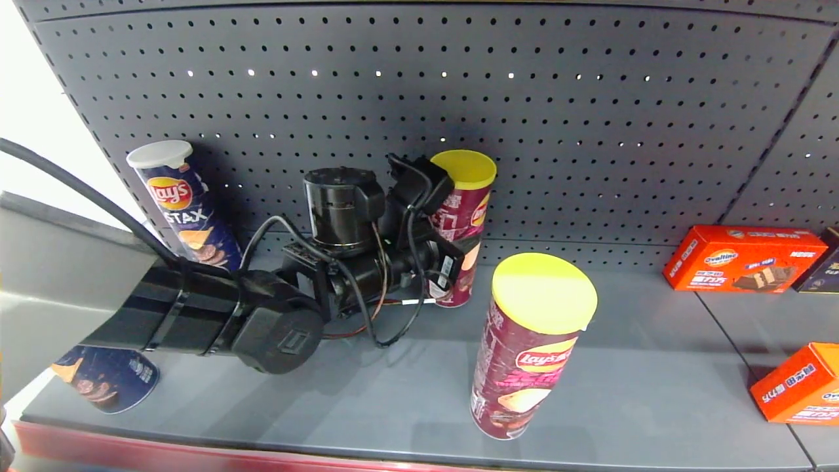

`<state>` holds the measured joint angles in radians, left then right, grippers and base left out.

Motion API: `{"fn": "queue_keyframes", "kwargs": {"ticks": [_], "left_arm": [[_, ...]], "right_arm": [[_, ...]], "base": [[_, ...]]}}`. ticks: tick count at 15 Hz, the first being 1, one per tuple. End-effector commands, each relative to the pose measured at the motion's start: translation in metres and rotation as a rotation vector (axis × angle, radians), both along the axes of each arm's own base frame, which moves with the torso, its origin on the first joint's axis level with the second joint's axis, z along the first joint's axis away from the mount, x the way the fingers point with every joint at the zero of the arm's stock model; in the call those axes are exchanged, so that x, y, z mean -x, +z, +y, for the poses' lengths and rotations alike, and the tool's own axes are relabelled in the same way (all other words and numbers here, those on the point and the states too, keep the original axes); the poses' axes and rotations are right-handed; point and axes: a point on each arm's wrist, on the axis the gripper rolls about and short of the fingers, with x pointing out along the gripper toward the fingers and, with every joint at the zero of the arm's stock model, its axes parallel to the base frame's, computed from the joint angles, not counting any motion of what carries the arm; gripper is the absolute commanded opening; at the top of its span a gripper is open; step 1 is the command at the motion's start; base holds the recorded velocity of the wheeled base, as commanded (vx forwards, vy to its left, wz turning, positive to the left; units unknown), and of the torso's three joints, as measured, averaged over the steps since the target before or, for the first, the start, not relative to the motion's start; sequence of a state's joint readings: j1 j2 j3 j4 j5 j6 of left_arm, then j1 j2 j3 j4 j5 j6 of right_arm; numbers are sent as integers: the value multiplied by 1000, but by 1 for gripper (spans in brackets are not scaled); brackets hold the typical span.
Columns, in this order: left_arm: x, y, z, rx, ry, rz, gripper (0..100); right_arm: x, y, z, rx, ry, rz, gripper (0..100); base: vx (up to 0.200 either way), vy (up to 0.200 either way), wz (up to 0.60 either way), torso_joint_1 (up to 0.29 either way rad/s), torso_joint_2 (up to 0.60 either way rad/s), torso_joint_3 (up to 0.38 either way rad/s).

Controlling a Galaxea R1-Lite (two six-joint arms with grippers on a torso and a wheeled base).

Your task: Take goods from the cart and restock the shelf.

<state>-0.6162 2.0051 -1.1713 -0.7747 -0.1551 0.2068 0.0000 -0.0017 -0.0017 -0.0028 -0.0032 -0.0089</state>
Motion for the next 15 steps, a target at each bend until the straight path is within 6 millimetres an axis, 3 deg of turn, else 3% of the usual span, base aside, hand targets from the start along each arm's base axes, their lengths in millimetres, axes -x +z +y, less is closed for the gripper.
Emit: {"fn": "queue_keyframes", "kwargs": {"ticks": [1,13,14,15], "left_arm": [[-3,-5,-16,5,-25,-3,0],[-7,-14,-21,-7,-31,9,0],[-8,-17,-22,-11,-29,14,100],[-9,-17,-22,-12,-28,15,100]], "right_arm": [[0,0,0,0,0,2,100],[0,0,0,0,0,2,100],[0,0,0,0,0,2,100],[0,0,0,0,0,2,100]], "base": [[0,0,0,0,0,0],[0,0,0,0,0,0],[0,0,0,0,0,0],[0,0,0,0,0,0]]}}
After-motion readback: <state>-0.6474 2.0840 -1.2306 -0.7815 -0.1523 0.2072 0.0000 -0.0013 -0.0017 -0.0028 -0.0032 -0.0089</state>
